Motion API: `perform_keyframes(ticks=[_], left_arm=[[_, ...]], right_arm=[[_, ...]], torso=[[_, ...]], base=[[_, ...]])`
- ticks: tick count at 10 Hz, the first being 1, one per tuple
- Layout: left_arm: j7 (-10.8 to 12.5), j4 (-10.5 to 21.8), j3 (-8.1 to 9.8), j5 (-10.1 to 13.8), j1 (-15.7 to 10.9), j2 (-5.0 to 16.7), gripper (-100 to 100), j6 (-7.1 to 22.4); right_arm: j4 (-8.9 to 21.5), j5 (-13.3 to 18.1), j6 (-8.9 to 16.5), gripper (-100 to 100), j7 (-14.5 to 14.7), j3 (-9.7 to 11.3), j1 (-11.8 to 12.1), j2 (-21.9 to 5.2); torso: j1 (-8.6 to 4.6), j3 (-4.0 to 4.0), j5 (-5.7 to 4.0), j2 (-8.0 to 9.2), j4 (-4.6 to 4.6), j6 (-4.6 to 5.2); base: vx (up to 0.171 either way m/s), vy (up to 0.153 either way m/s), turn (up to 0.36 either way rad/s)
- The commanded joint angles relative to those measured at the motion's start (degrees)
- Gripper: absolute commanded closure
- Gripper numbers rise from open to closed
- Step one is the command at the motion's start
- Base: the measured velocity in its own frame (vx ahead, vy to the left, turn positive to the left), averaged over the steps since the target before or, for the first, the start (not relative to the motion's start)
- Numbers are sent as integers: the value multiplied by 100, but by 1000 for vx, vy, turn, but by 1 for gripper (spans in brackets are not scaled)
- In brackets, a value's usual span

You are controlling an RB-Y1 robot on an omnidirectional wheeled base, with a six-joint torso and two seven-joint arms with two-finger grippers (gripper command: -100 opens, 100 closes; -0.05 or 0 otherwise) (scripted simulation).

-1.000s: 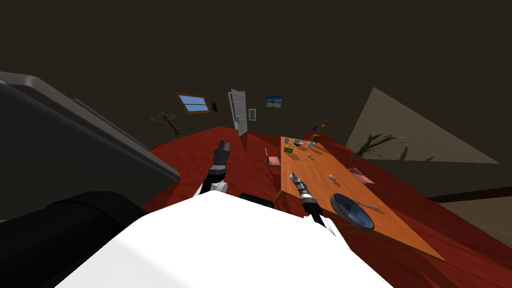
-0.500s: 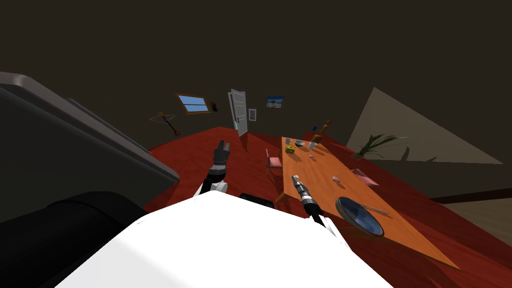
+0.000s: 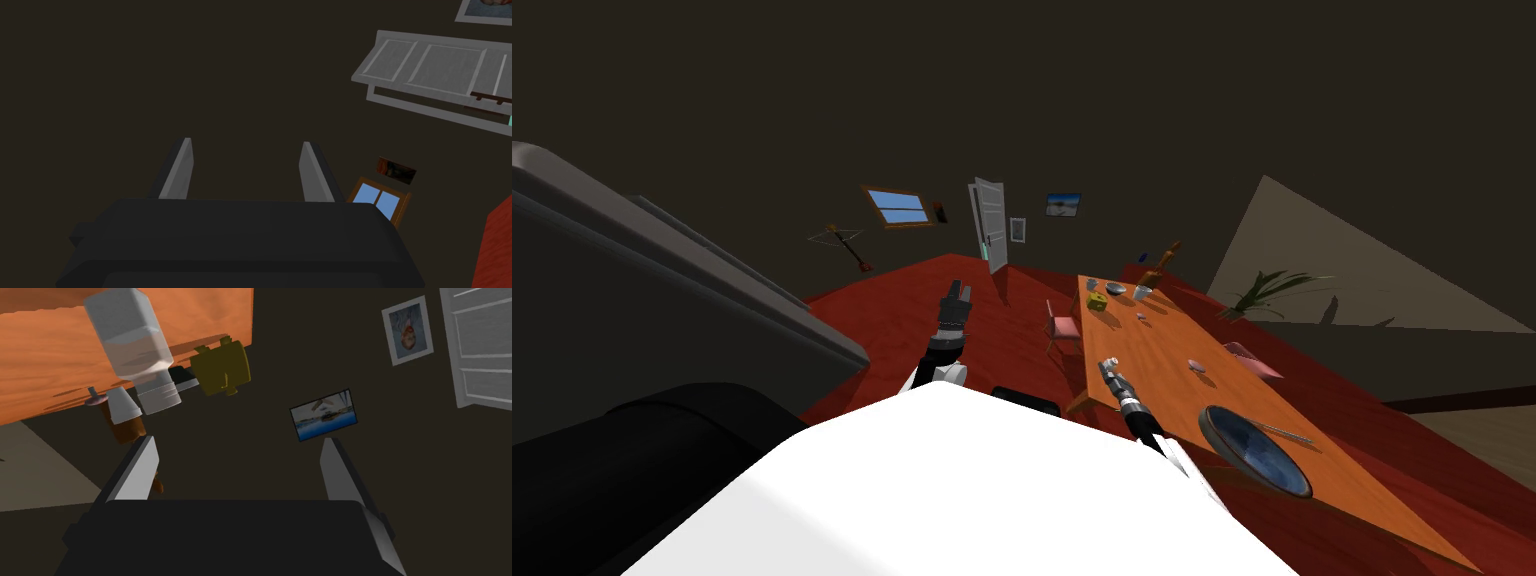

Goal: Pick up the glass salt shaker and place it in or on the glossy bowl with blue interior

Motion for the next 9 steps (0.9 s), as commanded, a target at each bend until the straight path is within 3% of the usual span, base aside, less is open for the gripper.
perform_keyframes(ticks=[1,4,9], left_arm=[[0,0,0,0,0,0,0,0],[0,0,0,0,0,0,0,0],[0,0,0,0,0,0,0,0]], right_arm=[[286,188,97,-100,123,7,-108,-108],[531,304,147,-100,200,9,-183,-183],[1400,793,351,-100,554,38,-544,-555]], torso=[[0,0,0,0,0,0],[-3,2,0,4,1,0],[-9,-2,-1,-4,-1,0]], base=[[71,47,6],[49,28,2],[65,19,17]])
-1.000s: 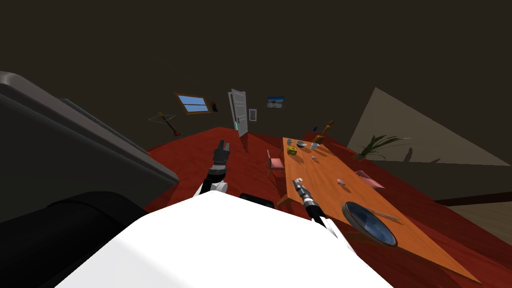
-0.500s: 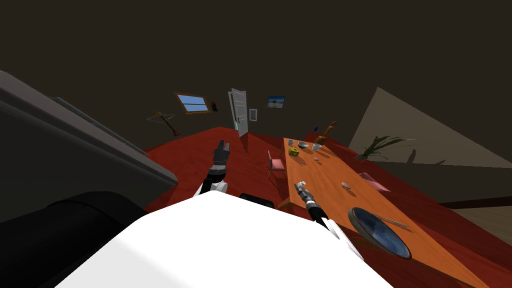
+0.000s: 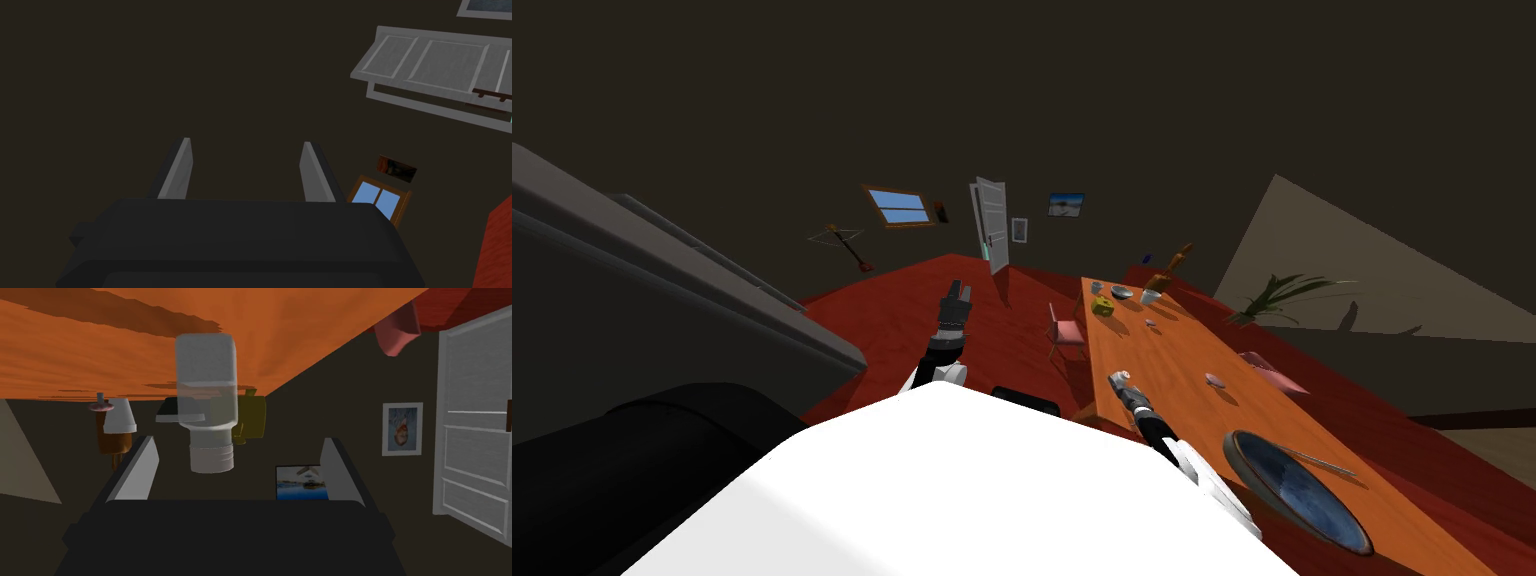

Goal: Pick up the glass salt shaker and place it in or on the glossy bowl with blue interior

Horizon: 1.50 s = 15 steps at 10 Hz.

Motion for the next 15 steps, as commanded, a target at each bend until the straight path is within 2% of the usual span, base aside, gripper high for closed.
perform_keyframes(ticks=[1,4,6,7,8,9,10,13,14,15], left_arm=[[0,0,0,0,0,0,0,0],[0,0,0,0,0,0,0,0],[0,0,0,0,-1,0,0,0],[0,0,0,0,-1,0,0,0],[0,0,0,0,-1,0,0,0],[0,0,1,0,2,0,0,0],[0,0,1,0,3,1,0,0],[0,0,1,0,1,0,0,0],[0,0,1,0,2,0,0,0],[0,0,0,0,1,0,0,0]], right_arm=[[279,136,23,-100,144,-12,-124,-88],[652,350,102,-100,331,33,-346,-273],[670,349,82,-100,335,18,-347,-276],[687,355,77,0,351,15,-357,-279],[670,403,-179,-100,471,-18,-226,-276],[655,451,-340,-100,593,-51,-96,-273],[655,451,-436,-100,593,-51,-96,-273],[624,548,-842,-100,838,-117,163,-267],[624,548,-949,-100,838,-117,163,-267],[609,596,-1147,-100,960,-150,293,-265]], torso=[[0,0,0,0,0,0],[-3,7,0,12,3,0],[-2,9,-1,16,4,0],[-3,12,-1,22,4,1],[-4,15,-1,26,5,1],[0,1,0,0,0,8],[-5,-24,-1,-44,-9,7],[-5,-20,-2,-32,-8,0],[-3,-21,-1,-37,-8,4],[-6,-18,-2,-30,-7,-1]], base=[[53,18,34],[37,11,40],[17,7,26],[0,0,0],[105,15,-290],[250,-6,-414],[212,4,-140],[174,10,-207],[151,14,-151],[176,-2,-261]])
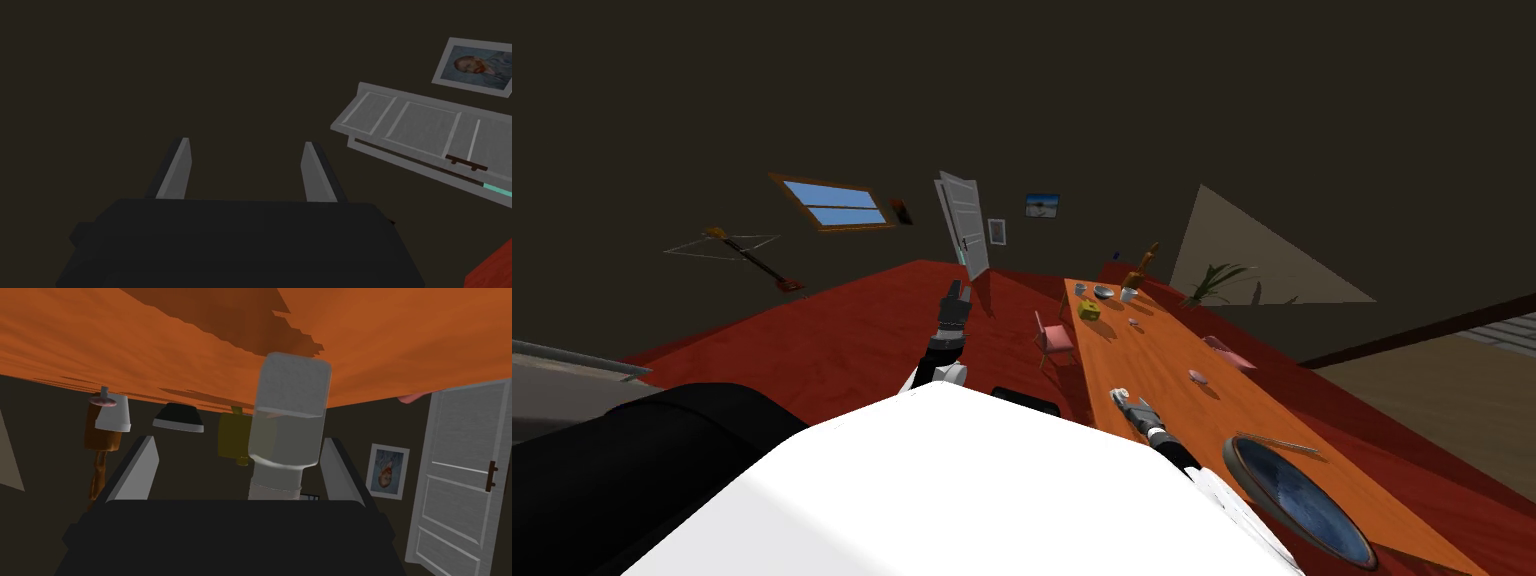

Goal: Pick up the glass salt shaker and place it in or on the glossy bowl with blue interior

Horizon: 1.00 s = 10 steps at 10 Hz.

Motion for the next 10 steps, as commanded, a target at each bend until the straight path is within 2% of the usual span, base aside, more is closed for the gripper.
perform_keyframes(ticks=[1,2,3,4,5,6,7,8,9,10], left_arm=[[0,0,0,0,0,0,0,0],[0,0,-1,0,-2,0,0,0],[0,0,0,0,0,0,0,0],[0,0,-1,0,-2,0,0,0],[0,0,0,0,0,0,0,0],[0,0,0,0,0,0,0,0],[0,0,-1,0,-2,0,0,0],[0,0,0,0,0,0,0,0],[0,0,-1,0,-2,0,0,0],[0,0,0,0,-1,0,0,0]], right_arm=[[74,22,-221,-100,115,-49,25,29],[58,71,-409,-100,237,-82,155,32],[58,71,-478,-100,237,-82,155,32],[43,119,-734,-100,359,-115,285,35],[28,168,-880,-100,481,-148,415,37],[28,168,-991,-100,481,-148,415,37],[13,216,-1165,-100,603,-181,545,40],[13,216,-1247,-100,603,-181,545,40],[-3,265,-1460,-100,725,-214,675,43],[-3,265,-1504,-100,725,-214,675,43]], torso=[[0,0,0,0,0,0],[4,5,0,11,2,-6],[12,2,1,3,1,-1],[7,4,1,9,2,-7],[9,4,1,7,1,0],[20,-7,3,-13,-3,-1],[15,-5,3,-7,-2,-10],[12,-6,2,-10,-2,-4],[4,-1,1,1,0,-9],[-2,2,-1,5,0,-2]], base=[[133,21,-144],[167,45,-253],[143,32,-142],[156,34,-278],[234,70,-415],[180,63,-115],[190,53,-228],[154,41,-136],[148,22,-329],[125,47,-111]])
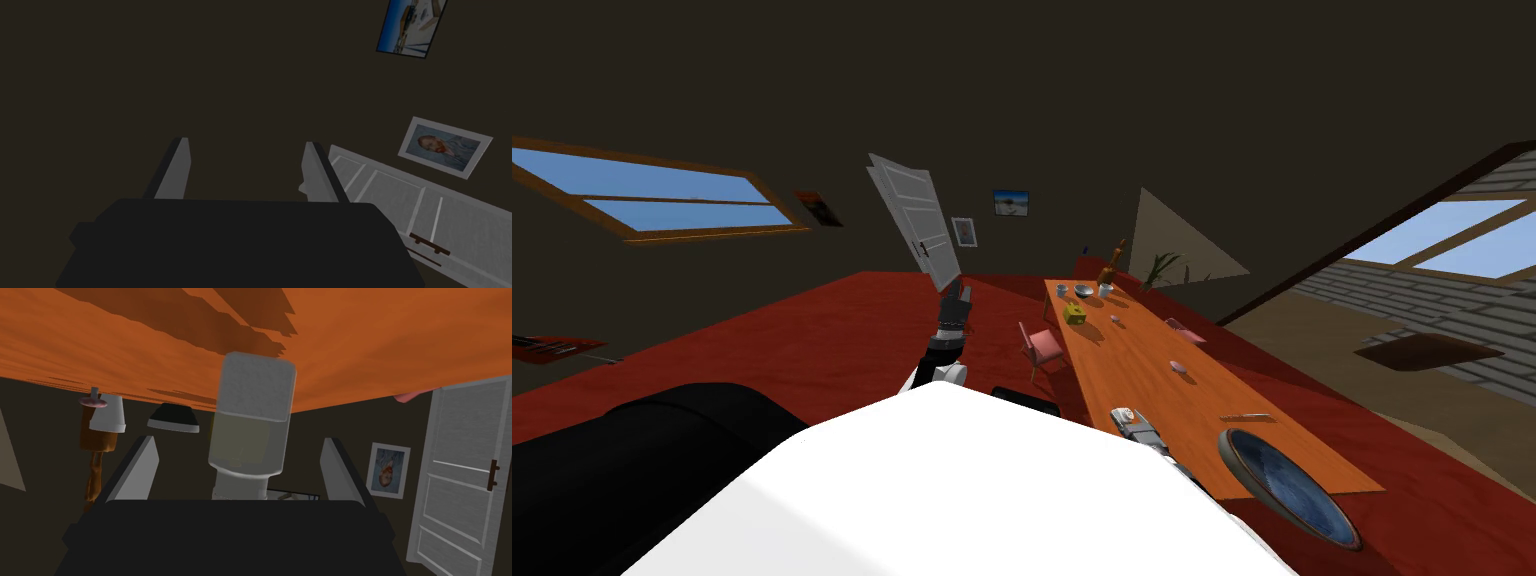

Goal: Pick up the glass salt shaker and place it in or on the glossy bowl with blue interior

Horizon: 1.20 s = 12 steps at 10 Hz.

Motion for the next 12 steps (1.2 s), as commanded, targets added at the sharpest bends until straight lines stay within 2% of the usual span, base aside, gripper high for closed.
perform_keyframes(ticks=[1,2,6,7,8,9,10,11,12], left_arm=[[0,0,0,0,0,0,0,0],[0,0,0,0,-1,0,0,0],[0,0,0,0,-1,0,0,0],[0,0,0,0,-1,0,0,0],[0,0,0,0,-1,0,0,0],[0,0,-1,0,-5,0,0,1],[0,0,0,0,-5,1,0,1],[0,1,1,0,-3,1,0,1],[0,1,1,0,-4,1,0,1]], right_arm=[[0,0,0,-100,0,0,0,0],[2,1,-25,100,9,-1,0,0],[0,-1,-28,100,3,-1,0,2],[0,-1,-27,0,5,-1,0,1],[9,-41,193,100,-108,30,-113,-7],[24,-90,337,100,-230,63,-242,-9],[24,-90,450,100,-230,63,-242,-9],[39,-138,646,100,-352,96,-372,-12],[39,-138,706,100,-352,96,-372,-12]], torso=[[0,0,0,0,0,0],[-8,12,-1,22,4,1],[-23,25,-6,44,9,0],[-23,25,-6,44,9,0],[-24,25,-7,44,9,0],[-37,39,-22,68,18,-27],[-59,54,-26,93,24,-28],[-61,53,-27,95,19,-10],[-70,54,-28,95,21,-16]], base=[[47,23,8],[10,4,-2],[0,0,0],[0,0,0],[-134,-29,387],[-239,-82,445],[-194,-59,119],[-194,-71,190],[-173,-62,157]])
